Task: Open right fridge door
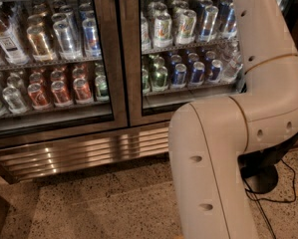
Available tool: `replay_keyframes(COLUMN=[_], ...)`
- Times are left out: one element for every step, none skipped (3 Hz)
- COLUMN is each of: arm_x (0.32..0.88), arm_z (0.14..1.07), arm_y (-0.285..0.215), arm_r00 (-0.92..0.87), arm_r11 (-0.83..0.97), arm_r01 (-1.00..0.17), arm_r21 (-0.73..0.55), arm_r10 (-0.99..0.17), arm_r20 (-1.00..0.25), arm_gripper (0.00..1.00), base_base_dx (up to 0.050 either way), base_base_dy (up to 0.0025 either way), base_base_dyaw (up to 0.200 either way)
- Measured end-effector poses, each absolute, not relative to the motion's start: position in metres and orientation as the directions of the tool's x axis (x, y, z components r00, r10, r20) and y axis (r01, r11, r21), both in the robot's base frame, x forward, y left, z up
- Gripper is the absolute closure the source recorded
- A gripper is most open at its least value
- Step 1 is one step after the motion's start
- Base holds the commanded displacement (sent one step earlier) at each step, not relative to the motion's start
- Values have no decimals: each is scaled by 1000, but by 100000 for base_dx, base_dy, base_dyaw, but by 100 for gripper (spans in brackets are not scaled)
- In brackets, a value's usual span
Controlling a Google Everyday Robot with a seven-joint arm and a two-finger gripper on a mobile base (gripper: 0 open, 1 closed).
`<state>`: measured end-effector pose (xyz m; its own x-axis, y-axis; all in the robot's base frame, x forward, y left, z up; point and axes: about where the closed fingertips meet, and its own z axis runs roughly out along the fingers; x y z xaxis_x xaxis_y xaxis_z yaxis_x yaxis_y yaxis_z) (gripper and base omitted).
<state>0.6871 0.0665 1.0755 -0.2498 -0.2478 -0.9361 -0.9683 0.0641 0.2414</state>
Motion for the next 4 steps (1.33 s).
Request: replay_keyframes(arm_x=[688, 688, 688, 688], arm_z=[1075, 1074, 1074, 1075], arm_y=[66, 65, 64, 64], arm_r00=[-250, -250, -249, -249], arm_r11=[65, 65, 66, 67], arm_r01=[-968, -968, -968, -968], arm_r21=[241, 241, 241, 240], arm_r10=[-247, -246, -246, -245], arm_r20=[-936, -936, -937, -937], arm_gripper=[65, 89, 100, 100], base_base_dx=[0, 0, 0, 0], base_base_dy=[0, 0, 0, 0], base_base_dyaw=[0, 0, 0, 0])
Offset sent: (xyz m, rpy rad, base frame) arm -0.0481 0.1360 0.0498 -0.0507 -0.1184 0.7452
